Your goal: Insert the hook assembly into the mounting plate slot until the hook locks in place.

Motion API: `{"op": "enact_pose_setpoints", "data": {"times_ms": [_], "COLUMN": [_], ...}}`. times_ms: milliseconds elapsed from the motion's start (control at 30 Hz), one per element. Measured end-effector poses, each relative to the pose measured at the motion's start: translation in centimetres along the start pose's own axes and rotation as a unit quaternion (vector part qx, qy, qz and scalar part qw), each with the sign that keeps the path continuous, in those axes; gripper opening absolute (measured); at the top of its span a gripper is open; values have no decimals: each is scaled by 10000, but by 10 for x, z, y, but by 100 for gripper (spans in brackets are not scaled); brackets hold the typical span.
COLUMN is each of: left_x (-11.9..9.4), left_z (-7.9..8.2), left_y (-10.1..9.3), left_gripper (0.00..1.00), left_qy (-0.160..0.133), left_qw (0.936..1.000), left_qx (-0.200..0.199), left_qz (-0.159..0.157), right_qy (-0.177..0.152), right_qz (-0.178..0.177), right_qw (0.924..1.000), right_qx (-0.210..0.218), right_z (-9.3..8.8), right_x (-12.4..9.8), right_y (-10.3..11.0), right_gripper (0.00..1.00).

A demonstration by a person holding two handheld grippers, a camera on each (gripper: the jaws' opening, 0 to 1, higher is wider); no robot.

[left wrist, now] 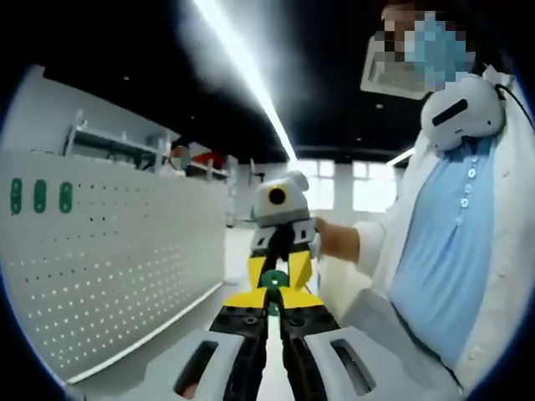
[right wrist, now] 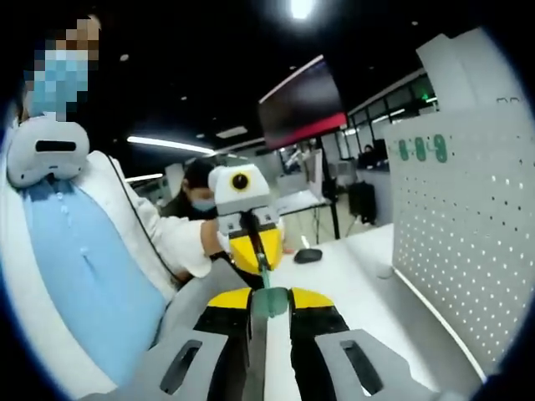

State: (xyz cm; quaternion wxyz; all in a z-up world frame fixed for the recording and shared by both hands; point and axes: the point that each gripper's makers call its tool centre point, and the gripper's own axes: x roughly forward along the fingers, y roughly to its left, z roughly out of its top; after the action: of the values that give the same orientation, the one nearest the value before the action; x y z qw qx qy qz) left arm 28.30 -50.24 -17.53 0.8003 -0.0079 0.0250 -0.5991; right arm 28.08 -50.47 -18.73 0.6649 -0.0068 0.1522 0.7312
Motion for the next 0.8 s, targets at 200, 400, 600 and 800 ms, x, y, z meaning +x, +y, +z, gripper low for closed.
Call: {"op": "enact_pose_setpoints", "data": {"times_ms": [200, 400, 600, 800], "left_x": [6, 7, 10, 11], "left_z": [-6, -7, -8, -9], "left_y": [-4, -5, -8, -7], "left_gripper": [5, 4, 4, 4], "left_qy": [255, 273, 318, 337], "left_qw": [9995, 9994, 9992, 9991], "left_qx": [108, 95, 106, 101], "left_qz": [-121, -167, -217, -220], "right_qy": [77, 137, 176, 234], "right_qz": [67, 87, 116, 105], "right_qw": [9999, 9998, 9996, 9995], "right_qx": [-60, -127, -165, -197], "right_z": [0, 0, 0, -1], "right_x": [2, 4, 6, 6], "right_y": [4, 7, 10, 10], "right_gripper": [15, 15, 15, 15]}}
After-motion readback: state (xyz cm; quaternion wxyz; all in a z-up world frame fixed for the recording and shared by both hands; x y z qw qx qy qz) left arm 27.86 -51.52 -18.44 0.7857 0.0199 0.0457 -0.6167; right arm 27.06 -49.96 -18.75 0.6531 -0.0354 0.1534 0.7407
